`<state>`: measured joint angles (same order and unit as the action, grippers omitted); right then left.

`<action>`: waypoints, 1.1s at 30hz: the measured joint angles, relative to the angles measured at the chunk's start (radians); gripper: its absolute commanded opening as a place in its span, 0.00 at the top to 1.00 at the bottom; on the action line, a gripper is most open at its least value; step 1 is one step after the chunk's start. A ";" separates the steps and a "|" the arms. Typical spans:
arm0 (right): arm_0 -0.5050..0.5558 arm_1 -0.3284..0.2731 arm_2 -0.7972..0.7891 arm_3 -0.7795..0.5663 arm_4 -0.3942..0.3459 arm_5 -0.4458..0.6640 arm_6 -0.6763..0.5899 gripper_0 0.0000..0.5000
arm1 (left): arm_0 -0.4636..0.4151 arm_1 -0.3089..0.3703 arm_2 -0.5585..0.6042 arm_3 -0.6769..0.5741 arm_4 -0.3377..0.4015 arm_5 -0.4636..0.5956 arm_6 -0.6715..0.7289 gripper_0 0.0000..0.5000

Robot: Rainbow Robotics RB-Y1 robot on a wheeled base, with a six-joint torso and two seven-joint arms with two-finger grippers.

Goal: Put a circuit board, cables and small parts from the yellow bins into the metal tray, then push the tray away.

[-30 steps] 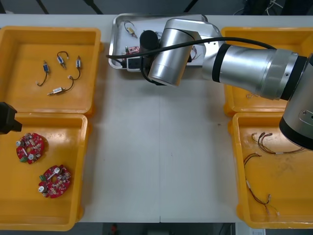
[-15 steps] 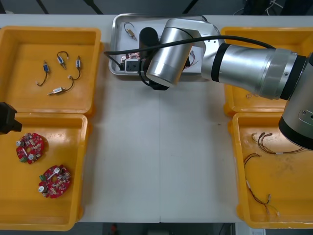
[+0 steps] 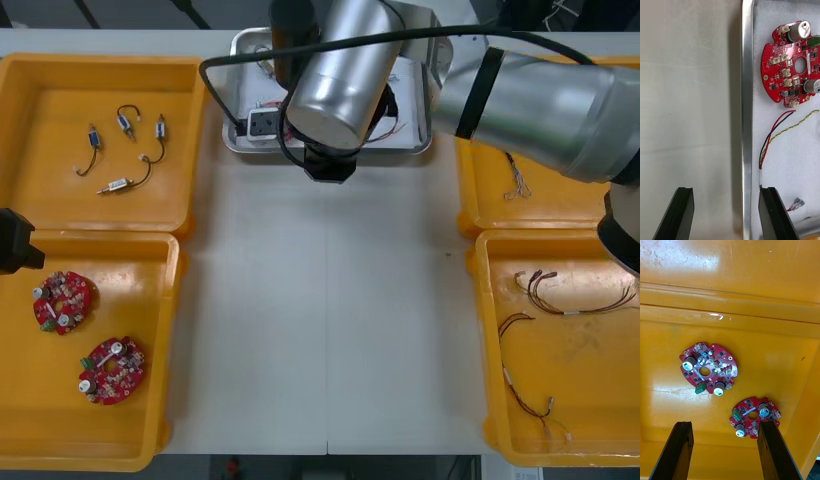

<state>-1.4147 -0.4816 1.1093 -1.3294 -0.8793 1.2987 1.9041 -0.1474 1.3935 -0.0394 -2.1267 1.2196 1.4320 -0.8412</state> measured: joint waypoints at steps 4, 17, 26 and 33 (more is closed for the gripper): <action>0.000 -0.085 -0.035 -0.089 -0.091 0.057 -0.008 0.00 | 0.000 0.000 0.000 0.000 0.000 0.000 0.000 0.00; 0.095 -0.369 -0.231 -0.428 -0.266 0.192 -0.282 0.00 | 0.002 0.001 0.000 0.000 0.000 0.000 0.000 0.00; 0.296 -0.515 -0.486 -0.559 -0.343 0.243 -0.475 0.00 | 0.002 0.001 0.000 0.000 0.000 0.000 0.000 0.00; 0.451 -0.580 -0.653 -0.591 -0.363 0.286 -0.617 0.00 | 0.002 0.001 0.000 0.000 0.000 0.000 0.000 0.00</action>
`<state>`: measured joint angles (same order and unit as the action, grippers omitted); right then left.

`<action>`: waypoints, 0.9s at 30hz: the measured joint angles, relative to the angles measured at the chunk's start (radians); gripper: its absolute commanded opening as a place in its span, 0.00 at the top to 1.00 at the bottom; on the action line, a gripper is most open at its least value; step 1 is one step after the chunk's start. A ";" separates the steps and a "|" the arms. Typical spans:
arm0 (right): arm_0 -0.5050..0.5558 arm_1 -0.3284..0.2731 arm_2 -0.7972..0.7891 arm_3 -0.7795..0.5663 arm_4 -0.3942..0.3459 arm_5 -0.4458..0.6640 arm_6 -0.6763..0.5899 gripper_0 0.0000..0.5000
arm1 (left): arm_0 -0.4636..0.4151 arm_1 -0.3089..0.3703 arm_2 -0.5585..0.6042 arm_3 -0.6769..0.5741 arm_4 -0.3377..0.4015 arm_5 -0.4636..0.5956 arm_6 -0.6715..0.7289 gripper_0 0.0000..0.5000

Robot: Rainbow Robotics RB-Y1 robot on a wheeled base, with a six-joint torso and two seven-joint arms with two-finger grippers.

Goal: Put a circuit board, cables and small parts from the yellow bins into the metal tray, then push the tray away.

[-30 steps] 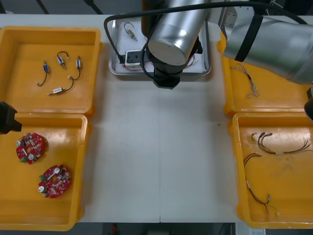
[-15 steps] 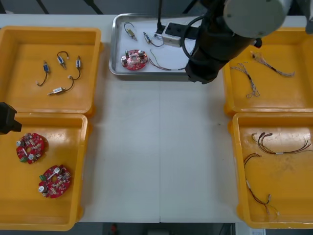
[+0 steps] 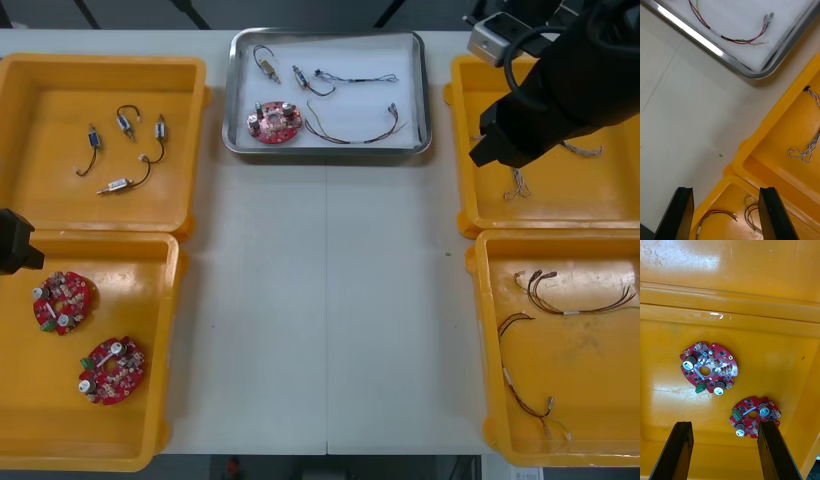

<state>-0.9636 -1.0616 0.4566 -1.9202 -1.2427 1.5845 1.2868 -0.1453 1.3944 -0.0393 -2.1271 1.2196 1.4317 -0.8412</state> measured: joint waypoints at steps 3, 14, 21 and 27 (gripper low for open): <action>0.074 -0.017 -0.079 -0.003 -0.007 0.016 -0.022 0.00 | 0.000 0.000 0.000 0.000 0.000 0.000 0.000 0.00; 0.361 -0.054 -0.368 -0.005 0.014 0.055 -0.022 0.00 | 0.000 0.000 0.000 0.000 0.000 0.000 0.000 0.00; 0.528 -0.057 -0.506 -0.006 0.061 0.054 -0.022 0.00 | 0.000 0.000 0.000 0.000 0.000 0.000 0.000 0.00; 0.644 -0.057 -0.570 -0.006 0.096 0.046 -0.022 0.00 | 0.000 0.000 0.000 0.000 0.000 0.000 0.000 0.00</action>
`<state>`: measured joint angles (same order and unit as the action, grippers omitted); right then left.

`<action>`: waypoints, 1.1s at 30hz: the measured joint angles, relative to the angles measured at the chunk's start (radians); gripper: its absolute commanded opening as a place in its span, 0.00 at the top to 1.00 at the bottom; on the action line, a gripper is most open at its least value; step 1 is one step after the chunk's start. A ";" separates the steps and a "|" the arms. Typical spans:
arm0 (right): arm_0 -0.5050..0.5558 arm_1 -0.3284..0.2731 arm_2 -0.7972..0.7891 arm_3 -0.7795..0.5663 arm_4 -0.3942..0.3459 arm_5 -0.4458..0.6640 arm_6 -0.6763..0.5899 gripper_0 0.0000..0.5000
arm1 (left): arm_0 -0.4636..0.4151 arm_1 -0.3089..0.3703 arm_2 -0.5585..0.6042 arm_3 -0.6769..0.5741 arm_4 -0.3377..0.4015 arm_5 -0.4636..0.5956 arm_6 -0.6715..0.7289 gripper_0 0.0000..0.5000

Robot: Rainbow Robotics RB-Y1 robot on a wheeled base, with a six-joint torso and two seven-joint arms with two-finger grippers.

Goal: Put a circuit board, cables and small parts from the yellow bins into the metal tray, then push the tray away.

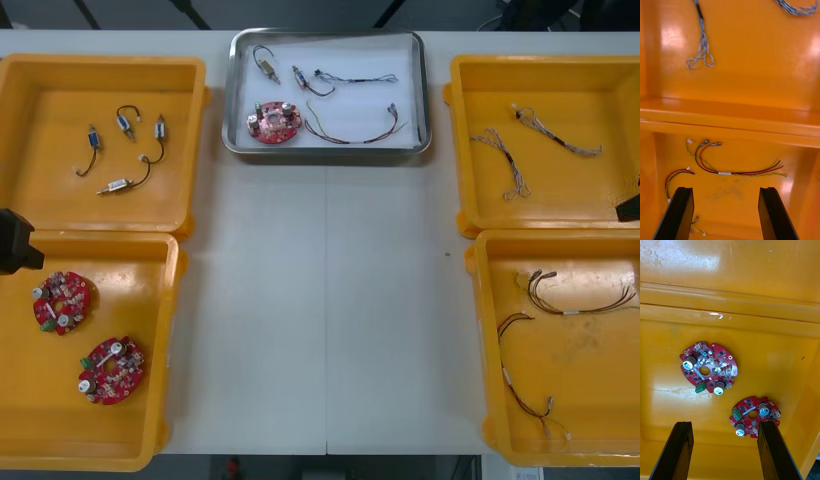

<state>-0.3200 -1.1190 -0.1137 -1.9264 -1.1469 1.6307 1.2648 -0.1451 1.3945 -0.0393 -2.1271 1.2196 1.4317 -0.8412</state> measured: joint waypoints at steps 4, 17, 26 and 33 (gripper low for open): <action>0.063 0.000 -0.014 0.000 0.020 -0.036 0.000 0.00 | 0.000 0.000 0.000 0.000 0.000 0.000 0.000 0.00; 0.143 0.009 -0.014 0.000 0.086 -0.057 0.000 0.00 | 0.000 0.000 0.000 0.000 0.000 0.000 0.000 0.00; 0.147 0.069 -0.014 0.000 0.103 -0.058 0.000 0.00 | 0.000 0.000 0.000 0.000 0.000 0.000 0.000 0.00; 0.147 0.090 -0.014 0.000 0.125 -0.058 0.000 0.00 | 0.000 0.000 0.000 0.000 0.000 0.000 0.000 0.00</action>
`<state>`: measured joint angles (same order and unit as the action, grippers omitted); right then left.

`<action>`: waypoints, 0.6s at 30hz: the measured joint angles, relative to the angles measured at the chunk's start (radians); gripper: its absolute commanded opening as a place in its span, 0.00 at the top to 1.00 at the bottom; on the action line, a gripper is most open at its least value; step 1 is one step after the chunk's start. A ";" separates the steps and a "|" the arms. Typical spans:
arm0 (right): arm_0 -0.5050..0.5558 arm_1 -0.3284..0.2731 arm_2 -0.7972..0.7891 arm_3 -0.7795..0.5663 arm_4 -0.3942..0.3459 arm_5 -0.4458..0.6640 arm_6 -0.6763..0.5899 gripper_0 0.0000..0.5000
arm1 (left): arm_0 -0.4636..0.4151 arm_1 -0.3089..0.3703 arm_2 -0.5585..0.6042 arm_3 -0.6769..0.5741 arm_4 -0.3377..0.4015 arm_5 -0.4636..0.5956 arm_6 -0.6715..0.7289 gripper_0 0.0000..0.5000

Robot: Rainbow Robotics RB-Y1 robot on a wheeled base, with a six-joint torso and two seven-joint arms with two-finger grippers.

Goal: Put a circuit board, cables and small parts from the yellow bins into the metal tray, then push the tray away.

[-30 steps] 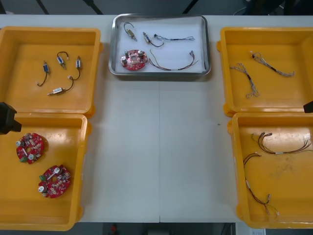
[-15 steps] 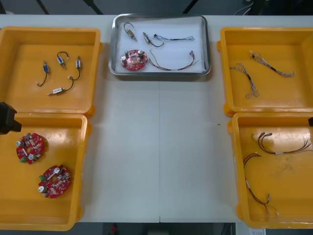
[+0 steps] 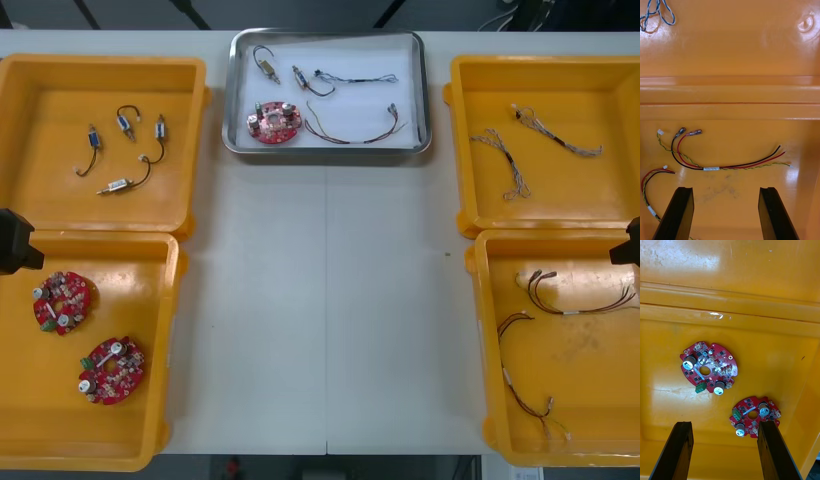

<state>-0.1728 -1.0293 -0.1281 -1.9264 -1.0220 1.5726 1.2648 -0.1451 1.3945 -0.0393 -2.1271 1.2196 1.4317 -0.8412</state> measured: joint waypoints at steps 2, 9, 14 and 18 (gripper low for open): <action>0.000 0.000 0.000 0.000 0.000 0.000 0.000 0.00 | 0.000 0.000 0.000 0.000 0.000 0.000 0.000 0.00; 0.000 0.000 0.000 0.000 0.001 0.000 0.000 0.00 | 0.000 0.000 0.000 0.000 0.000 0.000 0.000 0.00; 0.000 0.000 0.000 0.000 0.001 0.000 0.000 0.00 | 0.000 0.000 0.000 0.000 0.000 0.000 0.000 0.00; 0.000 0.000 0.000 0.000 0.001 0.000 0.000 0.00 | 0.000 0.000 0.000 0.000 0.000 0.000 0.000 0.00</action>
<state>-0.1727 -1.0292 -0.1281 -1.9264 -1.0213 1.5726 1.2648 -0.1451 1.3945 -0.0393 -2.1271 1.2196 1.4317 -0.8412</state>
